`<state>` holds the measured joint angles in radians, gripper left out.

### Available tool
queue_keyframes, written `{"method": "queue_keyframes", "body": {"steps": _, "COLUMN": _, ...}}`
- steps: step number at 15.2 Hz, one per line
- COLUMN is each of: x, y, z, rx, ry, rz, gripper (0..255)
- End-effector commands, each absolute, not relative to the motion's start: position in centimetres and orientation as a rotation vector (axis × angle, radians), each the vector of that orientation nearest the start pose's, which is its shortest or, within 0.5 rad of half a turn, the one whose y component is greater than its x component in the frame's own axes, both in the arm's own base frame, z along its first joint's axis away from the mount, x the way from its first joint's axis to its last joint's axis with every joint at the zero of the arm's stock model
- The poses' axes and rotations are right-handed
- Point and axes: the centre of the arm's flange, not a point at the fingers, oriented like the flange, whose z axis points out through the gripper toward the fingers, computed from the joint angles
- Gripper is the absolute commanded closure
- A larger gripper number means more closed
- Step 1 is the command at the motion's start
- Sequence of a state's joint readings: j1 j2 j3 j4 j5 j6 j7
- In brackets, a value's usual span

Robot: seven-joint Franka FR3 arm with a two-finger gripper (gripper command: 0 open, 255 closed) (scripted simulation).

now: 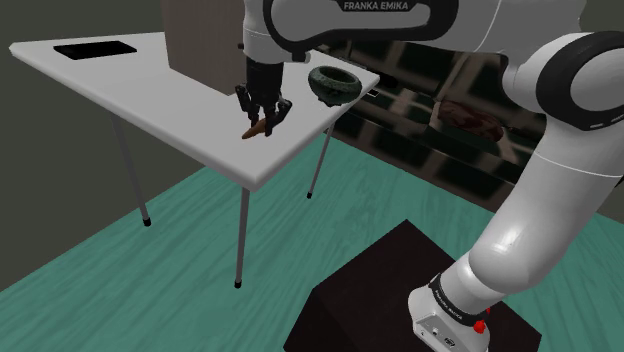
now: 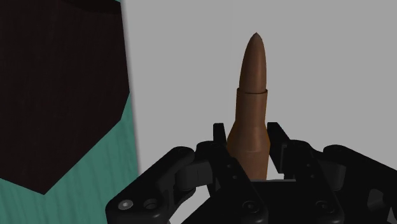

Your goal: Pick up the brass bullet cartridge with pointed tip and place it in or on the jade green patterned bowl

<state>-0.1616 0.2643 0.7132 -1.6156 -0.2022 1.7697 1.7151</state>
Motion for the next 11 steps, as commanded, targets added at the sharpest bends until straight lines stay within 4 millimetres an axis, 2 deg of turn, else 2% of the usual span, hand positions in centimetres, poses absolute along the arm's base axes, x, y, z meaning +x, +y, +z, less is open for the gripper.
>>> {"method": "queue_keyframes", "body": {"steps": 1, "x": 55.7, "y": 27.6, "z": 50.6, "rx": -2.694, "ry": 1.712, "rz": -0.007, "gripper": 255}}
{"method": "queue_keyframes", "body": {"steps": 11, "x": 55.7, "y": 27.6, "z": 55.8, "rx": -2.694, "ry": 1.712, "rz": -0.007, "gripper": 255}}
